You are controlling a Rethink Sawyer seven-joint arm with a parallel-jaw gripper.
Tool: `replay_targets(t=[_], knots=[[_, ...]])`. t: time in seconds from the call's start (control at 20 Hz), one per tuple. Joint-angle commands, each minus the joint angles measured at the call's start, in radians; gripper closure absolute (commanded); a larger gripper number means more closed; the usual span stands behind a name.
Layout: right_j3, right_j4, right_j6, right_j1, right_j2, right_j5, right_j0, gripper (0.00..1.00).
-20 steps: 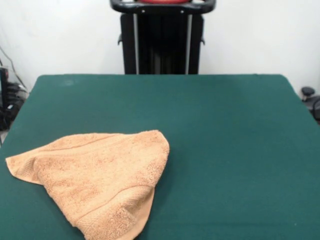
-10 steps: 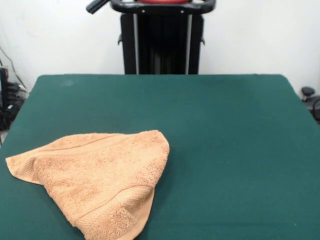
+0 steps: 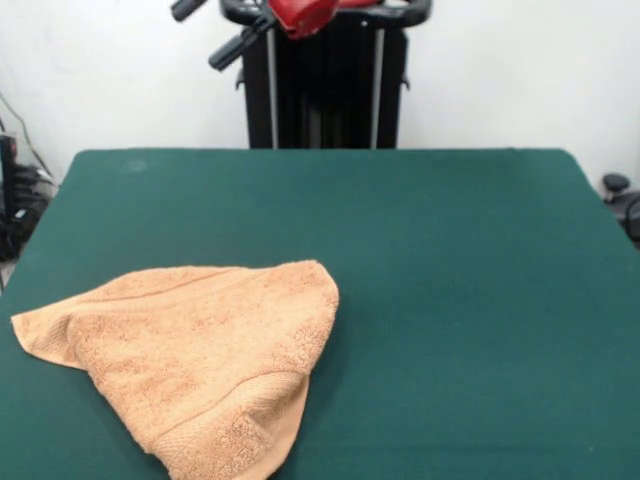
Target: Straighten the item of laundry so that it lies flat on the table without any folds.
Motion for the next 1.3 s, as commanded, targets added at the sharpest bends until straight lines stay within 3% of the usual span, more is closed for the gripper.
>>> replay_targets(t=[0.05,0.4,0.65,0.75,1.0,1.15,1.3], knots=[[-0.108,0.135,0.295,0.143,0.076,0.174,0.054,0.0],[-0.177,0.218,0.365,0.251,0.004,0.341,0.109,0.0],[-0.201,0.222,0.334,0.233,-0.048,0.413,0.118,0.0],[-0.187,0.202,0.272,0.159,-0.053,0.395,0.111,0.0],[-0.148,0.09,0.043,-0.137,-0.068,0.359,0.082,0.0],[-0.138,0.0,-0.081,-0.294,-0.059,0.351,0.053,0.0],[-0.088,-0.118,-0.162,-0.417,-0.014,0.262,0.031,0.0]])
